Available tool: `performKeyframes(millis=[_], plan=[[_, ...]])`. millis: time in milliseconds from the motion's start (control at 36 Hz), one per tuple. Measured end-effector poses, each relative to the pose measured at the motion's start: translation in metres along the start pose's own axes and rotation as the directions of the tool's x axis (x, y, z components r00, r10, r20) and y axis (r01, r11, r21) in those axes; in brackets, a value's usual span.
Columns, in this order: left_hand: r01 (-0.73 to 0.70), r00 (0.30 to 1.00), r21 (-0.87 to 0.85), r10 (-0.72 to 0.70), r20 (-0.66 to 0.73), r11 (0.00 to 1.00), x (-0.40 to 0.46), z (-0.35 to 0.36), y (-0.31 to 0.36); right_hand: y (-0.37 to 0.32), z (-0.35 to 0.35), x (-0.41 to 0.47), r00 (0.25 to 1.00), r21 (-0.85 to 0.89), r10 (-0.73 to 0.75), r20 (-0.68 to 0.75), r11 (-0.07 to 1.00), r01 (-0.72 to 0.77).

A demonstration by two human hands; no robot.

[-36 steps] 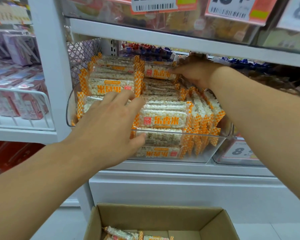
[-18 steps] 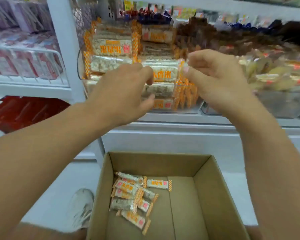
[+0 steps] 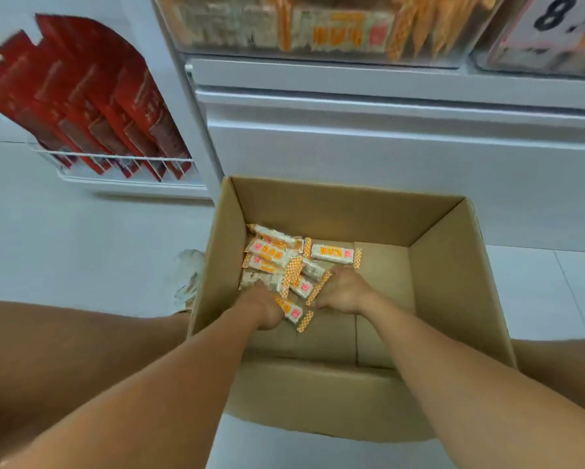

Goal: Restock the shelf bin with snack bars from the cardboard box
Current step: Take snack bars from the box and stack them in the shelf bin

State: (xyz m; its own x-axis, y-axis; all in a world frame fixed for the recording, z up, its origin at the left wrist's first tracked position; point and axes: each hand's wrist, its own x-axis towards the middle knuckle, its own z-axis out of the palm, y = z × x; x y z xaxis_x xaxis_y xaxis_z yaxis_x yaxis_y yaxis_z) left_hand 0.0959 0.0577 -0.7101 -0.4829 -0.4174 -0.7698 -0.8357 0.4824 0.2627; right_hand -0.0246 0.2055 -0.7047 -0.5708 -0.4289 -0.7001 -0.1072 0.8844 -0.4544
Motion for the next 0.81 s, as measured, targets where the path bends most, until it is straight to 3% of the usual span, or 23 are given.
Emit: performKeyframes(millis=[56,139,194,250,306,472,611,722,806], plan=[[0.111,0.992,-0.288,-0.122,-0.02,0.951,0.018,0.01,-0.001,0.025,0.025,0.047,1.0,0.064,-0.026,-0.011,0.998,0.026],[0.266,0.955,-0.681,-0.284,0.089,0.682,0.029,0.014,0.006,0.015,0.037,0.047,0.997,0.117,-0.031,-0.071,0.992,0.04],[0.265,0.95,-0.834,-0.279,0.14,0.485,0.036,0.012,0.008,0.008,0.042,0.043,0.995,0.117,0.021,-0.098,0.993,-0.01],[0.266,0.943,-0.892,-0.293,0.161,0.366,0.041,0.009,0.008,0.005,0.046,0.044,0.995,0.157,0.076,-0.063,0.985,-0.066],[0.288,0.921,-0.897,-0.353,0.164,0.335,0.046,0.009,0.007,0.002,0.05,0.045,0.995,0.214,0.095,0.012,0.972,-0.096],[0.304,0.916,-0.843,-0.38,0.13,0.444,0.049,0.006,0.009,-0.004,0.028,0.034,0.934,0.369,0.146,0.326,0.89,-0.268],[0.304,0.935,-0.809,-0.322,0.151,0.503,0.045,0.012,0.015,0.001,-0.019,0.028,0.939,0.35,0.151,0.309,0.9,-0.26],[0.293,0.925,-0.902,-0.331,0.184,0.316,0.048,0.023,0.023,-0.007,-0.049,0.015,0.985,0.272,0.118,0.127,0.951,-0.149],[0.244,0.954,-0.962,-0.208,0.215,0.122,0.039,0.018,0.029,-0.011,-0.047,0.013,0.999,0.328,-0.026,-0.038,0.944,0.037]])
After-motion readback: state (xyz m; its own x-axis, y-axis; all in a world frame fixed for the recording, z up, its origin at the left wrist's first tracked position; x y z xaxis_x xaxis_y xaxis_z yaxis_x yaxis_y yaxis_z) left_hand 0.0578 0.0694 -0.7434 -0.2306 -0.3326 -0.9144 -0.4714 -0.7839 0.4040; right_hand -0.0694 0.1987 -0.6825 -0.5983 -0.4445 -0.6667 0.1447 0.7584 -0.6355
